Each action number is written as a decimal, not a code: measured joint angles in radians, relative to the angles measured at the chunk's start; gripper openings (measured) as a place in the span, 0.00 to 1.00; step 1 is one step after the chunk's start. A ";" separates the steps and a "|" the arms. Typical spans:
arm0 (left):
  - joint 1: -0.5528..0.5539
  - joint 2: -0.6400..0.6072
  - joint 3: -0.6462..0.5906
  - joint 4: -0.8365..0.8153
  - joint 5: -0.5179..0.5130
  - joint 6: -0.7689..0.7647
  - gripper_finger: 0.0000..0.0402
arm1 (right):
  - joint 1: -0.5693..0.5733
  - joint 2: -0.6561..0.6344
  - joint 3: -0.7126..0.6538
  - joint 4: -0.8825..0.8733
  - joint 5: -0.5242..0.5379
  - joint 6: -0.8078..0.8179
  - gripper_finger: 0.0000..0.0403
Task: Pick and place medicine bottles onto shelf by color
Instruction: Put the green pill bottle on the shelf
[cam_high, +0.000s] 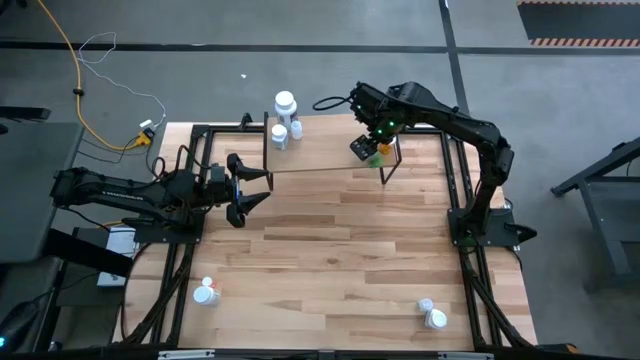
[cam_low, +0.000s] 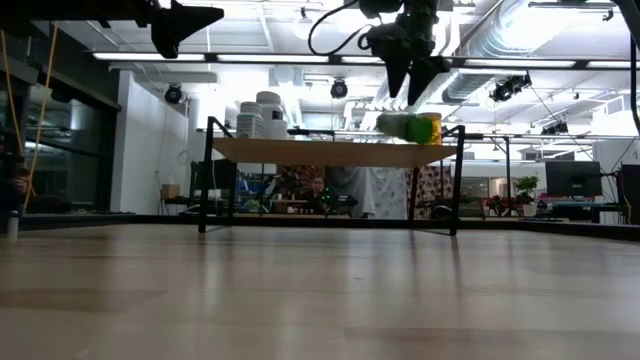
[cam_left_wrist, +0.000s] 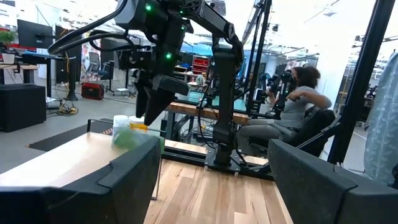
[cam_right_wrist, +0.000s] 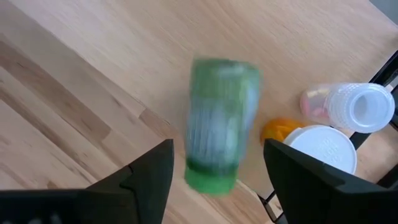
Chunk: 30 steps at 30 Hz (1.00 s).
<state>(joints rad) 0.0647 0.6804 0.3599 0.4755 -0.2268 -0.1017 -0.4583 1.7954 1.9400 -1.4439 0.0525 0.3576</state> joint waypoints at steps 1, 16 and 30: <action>0.000 0.000 0.000 0.000 0.000 0.000 0.71 | 0.000 0.000 0.000 0.002 0.000 0.000 0.60; 0.000 0.000 0.000 0.000 0.000 0.000 0.71 | 0.112 -0.093 0.002 0.028 0.145 -0.082 0.60; 0.000 0.000 0.000 -0.007 0.009 -0.001 0.71 | 0.529 -0.392 -0.542 0.030 0.104 0.331 0.60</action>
<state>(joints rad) 0.0647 0.6804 0.3599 0.4686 -0.2173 -0.1024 0.0709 1.4031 1.3976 -1.4143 0.1563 0.6887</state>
